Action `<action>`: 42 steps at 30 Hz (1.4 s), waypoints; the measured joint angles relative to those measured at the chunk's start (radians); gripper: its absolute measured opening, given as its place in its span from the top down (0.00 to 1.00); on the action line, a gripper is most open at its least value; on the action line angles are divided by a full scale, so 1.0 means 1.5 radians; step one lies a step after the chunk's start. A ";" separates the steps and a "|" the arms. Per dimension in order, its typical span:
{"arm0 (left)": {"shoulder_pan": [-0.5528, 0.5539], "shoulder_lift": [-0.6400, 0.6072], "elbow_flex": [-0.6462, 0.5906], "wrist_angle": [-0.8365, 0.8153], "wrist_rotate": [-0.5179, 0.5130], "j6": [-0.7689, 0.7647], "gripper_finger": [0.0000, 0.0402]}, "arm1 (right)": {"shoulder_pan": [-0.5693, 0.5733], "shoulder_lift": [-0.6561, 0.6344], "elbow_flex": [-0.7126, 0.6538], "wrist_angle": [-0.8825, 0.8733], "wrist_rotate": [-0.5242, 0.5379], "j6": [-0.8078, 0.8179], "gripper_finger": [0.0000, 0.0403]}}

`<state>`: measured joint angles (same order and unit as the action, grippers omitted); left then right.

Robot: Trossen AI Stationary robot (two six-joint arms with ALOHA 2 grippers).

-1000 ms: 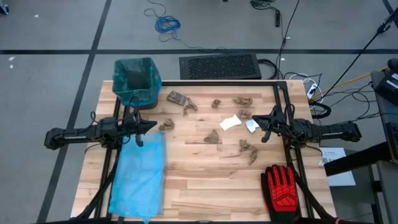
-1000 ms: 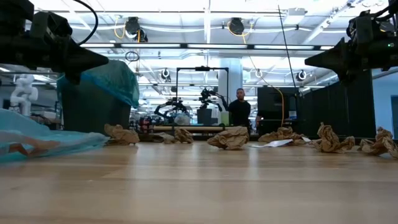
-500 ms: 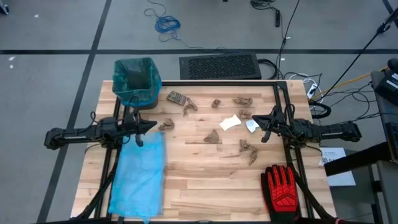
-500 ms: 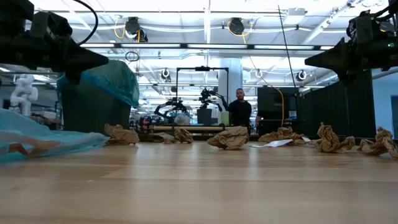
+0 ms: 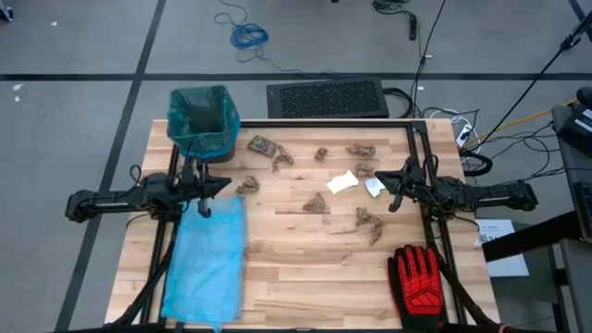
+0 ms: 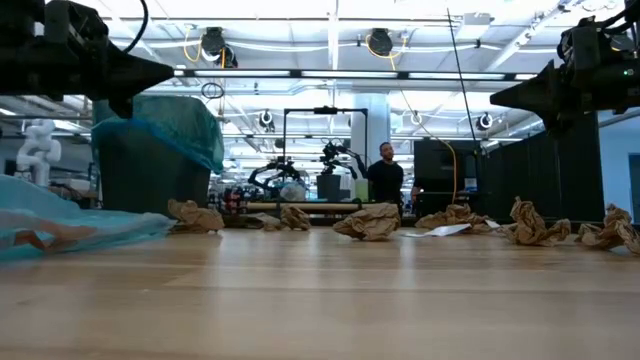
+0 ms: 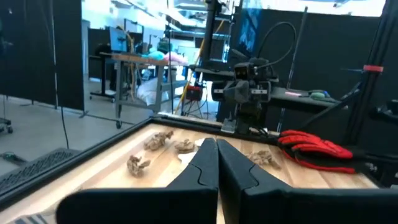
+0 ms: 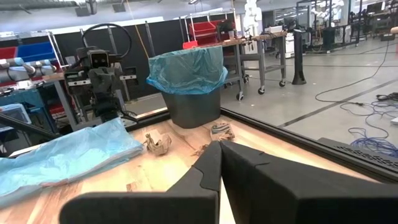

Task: Place trash/remove bag and relplace
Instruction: Put the brown napkin into the black trash bin

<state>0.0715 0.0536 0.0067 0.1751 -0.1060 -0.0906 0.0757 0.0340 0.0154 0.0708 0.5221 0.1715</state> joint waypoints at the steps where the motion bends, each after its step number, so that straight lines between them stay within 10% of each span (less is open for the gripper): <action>1: 0.000 0.000 0.000 0.004 -0.002 0.000 1.00 | 0.000 0.000 0.000 0.000 0.000 0.000 1.00; 8: 0.001 0.040 0.009 -0.046 -0.084 -0.023 0.94 | 0.000 0.000 0.000 0.001 0.000 0.000 1.00; 28: 0.000 0.610 0.245 -0.228 -0.085 -0.056 0.69 | 0.000 0.000 0.000 0.000 0.001 -0.007 1.00; 42: 0.019 0.838 0.333 -0.236 -0.125 0.019 0.61 | 0.000 0.000 0.000 0.000 0.001 -0.008 1.00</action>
<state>0.1004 1.3103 0.5064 -0.1783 -0.2939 -0.0620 0.0757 0.0341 0.0154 0.0711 0.5236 0.1601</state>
